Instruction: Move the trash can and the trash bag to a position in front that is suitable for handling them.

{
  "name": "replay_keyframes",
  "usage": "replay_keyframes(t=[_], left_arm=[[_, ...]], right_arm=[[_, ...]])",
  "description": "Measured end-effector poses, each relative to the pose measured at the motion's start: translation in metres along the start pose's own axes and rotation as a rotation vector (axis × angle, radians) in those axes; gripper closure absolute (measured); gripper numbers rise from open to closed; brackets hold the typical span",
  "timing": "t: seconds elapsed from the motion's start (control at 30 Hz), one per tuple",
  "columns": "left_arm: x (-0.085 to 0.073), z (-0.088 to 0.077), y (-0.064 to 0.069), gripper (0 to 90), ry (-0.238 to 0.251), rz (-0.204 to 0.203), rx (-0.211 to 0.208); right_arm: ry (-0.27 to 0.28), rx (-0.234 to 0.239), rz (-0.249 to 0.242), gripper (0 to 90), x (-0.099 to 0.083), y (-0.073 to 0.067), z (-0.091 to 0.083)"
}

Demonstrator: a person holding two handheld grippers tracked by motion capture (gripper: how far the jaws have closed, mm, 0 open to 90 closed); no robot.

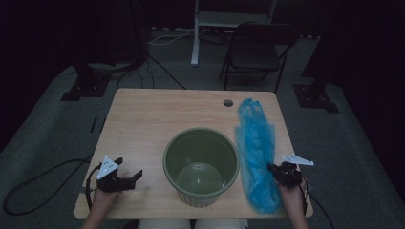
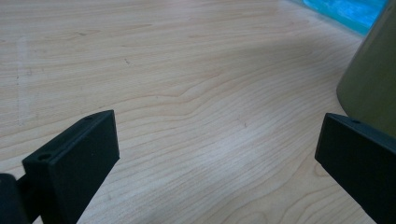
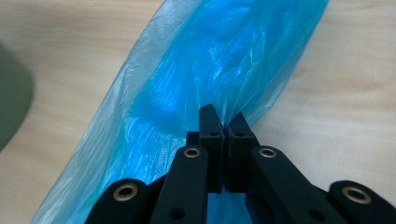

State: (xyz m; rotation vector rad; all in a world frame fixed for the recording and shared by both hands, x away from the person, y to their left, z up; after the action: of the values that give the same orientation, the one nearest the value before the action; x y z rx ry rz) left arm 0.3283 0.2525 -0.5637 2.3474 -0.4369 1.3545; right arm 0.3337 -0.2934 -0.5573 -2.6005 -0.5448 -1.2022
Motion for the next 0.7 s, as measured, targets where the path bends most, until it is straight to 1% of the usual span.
replay_keyframes(t=[0.03,0.07,0.17,0.23,0.27,0.3,0.33,0.37,0.4,0.43,0.47,0.53,0.57,0.67,0.7], left_arm=[[0.0,0.0,0.0,0.2,-0.001,0.001,0.002],[0.0,0.0,0.0,0.2,-0.001,0.001,0.003],[0.0,0.0,0.0,0.2,0.0,0.008,0.007],[0.0,0.0,0.0,0.2,-0.001,0.007,0.007],[0.001,0.0,0.0,0.2,0.001,0.007,0.008],[0.001,0.0,0.0,0.2,0.002,0.006,0.008],[0.001,0.0,0.0,0.2,0.003,0.007,0.008],[0.001,0.0,0.0,0.2,0.003,0.007,0.009],[0.001,0.0,0.0,0.2,0.003,0.008,0.009],[0.001,0.0,0.0,0.2,0.002,0.007,0.011],[0.001,0.0,-0.001,0.2,0.003,0.006,0.011],[0.001,0.0,-0.001,0.2,0.003,0.005,0.011],[0.001,0.0,-0.001,0.2,0.003,0.007,0.012],[0.001,-0.001,0.0,0.2,0.004,0.008,0.012],[0.001,-0.001,-0.001,0.2,0.004,0.008,0.013]], right_arm=[[-0.002,0.018,0.017,88.2,-0.009,-0.006,-0.008],[-0.002,0.018,0.017,88.2,-0.009,-0.006,-0.008],[-0.008,0.034,0.034,88.1,-0.023,-0.016,-0.018],[-0.022,0.032,0.019,87.4,-0.031,-0.022,-0.023],[-0.031,0.044,0.033,87.0,-0.039,-0.026,-0.03],[-0.028,0.046,0.043,86.8,-0.043,-0.028,-0.033],[-0.028,0.046,0.043,86.8,-0.043,-0.028,-0.033],[-0.03,0.048,0.048,86.8,-0.047,-0.03,-0.037],[-0.039,0.032,0.043,85.9,-0.054,-0.032,-0.044],[-0.039,0.032,0.043,85.9,-0.054,-0.032,-0.044],[-0.034,0.043,0.058,82.9,-0.06,-0.036,-0.05],[-0.036,0.04,0.059,81.9,-0.063,-0.038,-0.053],[-0.04,0.042,0.054,79.1,-0.066,-0.04,-0.055],[-0.057,0.069,0.067,66.3,-0.075,-0.046,-0.061],[-0.054,0.073,0.071,58.4,-0.077,-0.048,-0.064]])
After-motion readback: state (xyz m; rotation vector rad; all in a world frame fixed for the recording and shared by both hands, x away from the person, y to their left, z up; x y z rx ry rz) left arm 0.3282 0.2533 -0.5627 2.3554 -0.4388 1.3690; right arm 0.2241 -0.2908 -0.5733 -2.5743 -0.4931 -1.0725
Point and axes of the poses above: each handheld gripper's, and its own axes: z roughly forward along the jaws, x roughly out of its top, y roughly to its right, the point moved 6 cm from there along z, roughly forward along the jaws, and after that the axes turned 7 degrees about -z, right-handed, at the moved point
